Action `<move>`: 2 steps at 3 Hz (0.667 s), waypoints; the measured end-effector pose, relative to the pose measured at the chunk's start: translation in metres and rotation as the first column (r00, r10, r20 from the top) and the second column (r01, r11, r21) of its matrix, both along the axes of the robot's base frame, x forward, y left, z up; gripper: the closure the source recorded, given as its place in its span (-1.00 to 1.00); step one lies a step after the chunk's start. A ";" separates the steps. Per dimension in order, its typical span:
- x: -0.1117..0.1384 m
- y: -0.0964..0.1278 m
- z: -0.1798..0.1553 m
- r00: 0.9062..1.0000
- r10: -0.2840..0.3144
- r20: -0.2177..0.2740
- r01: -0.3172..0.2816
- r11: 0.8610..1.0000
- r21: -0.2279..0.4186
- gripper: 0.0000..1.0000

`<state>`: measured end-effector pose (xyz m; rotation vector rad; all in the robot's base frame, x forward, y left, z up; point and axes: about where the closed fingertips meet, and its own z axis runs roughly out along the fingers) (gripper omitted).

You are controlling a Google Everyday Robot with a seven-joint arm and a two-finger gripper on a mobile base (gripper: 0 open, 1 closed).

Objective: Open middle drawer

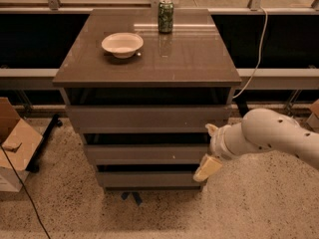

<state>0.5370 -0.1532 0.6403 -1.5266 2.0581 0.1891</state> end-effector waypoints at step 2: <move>0.024 0.011 -0.039 0.999 -0.033 0.038 0.031 0.999 0.039 -1.00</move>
Offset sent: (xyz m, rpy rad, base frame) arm 0.0385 0.0119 -0.0684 0.0689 -0.0397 -0.0667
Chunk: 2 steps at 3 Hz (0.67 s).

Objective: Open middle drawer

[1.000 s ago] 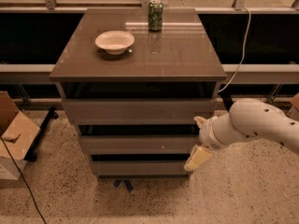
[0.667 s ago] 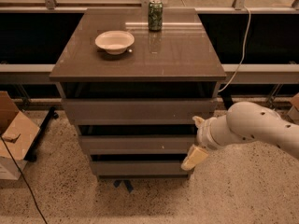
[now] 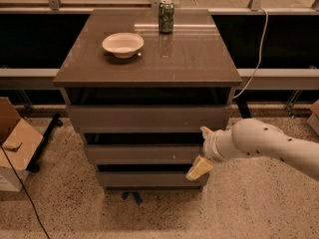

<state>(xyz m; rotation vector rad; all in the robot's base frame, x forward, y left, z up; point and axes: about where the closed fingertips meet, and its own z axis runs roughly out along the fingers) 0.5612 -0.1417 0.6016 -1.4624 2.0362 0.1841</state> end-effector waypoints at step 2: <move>0.024 0.005 -0.041 1.000 -0.026 -0.015 0.027 0.998 0.058 -1.00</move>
Offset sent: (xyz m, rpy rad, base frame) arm 0.0403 0.0067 -0.0612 0.0920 0.0185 -0.0429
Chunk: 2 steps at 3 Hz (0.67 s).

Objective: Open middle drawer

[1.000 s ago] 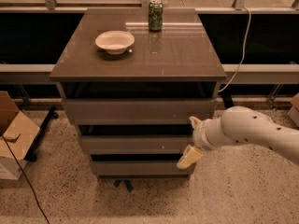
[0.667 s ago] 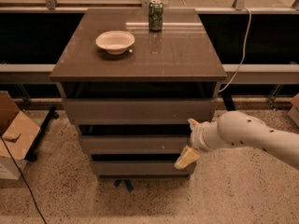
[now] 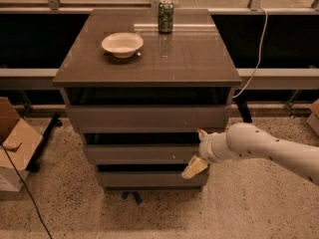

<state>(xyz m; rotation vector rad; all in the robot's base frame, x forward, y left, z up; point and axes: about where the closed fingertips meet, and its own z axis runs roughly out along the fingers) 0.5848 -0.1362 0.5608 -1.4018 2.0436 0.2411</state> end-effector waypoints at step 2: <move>0.021 0.011 -0.039 0.999 0.002 -0.042 0.000 0.999 0.045 -1.00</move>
Offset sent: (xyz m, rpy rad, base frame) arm 0.0317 0.0136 -0.0624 0.0712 0.0754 -0.0074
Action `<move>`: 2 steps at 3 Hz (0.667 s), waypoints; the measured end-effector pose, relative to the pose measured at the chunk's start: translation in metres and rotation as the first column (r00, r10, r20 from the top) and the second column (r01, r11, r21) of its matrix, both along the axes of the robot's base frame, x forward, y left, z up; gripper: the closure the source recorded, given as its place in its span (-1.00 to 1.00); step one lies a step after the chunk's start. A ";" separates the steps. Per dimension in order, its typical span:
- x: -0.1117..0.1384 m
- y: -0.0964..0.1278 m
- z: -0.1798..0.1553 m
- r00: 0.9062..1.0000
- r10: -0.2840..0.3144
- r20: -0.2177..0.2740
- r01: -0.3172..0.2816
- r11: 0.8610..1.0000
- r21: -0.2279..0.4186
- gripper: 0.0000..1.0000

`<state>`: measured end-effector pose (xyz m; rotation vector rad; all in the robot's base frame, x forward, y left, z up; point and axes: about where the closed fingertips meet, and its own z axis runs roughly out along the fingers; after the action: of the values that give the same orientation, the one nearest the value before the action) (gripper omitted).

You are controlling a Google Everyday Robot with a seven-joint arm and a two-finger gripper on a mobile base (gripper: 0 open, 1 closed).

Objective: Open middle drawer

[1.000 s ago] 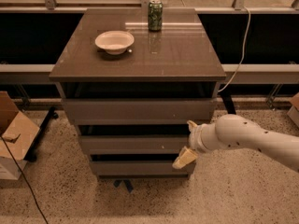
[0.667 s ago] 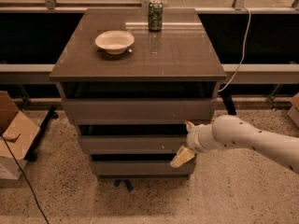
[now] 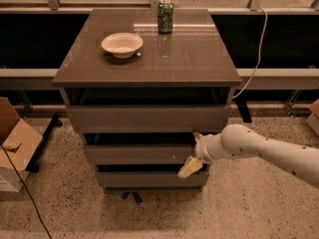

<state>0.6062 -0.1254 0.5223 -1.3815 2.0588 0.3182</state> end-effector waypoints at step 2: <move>0.025 0.012 -0.030 0.999 0.011 -0.031 -0.010 0.999 0.039 -1.00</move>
Offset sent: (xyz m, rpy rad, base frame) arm 0.0408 0.0126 -0.0381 0.0520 0.0348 0.0104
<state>0.6315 -0.1136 0.4926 -1.3725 2.0610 0.3846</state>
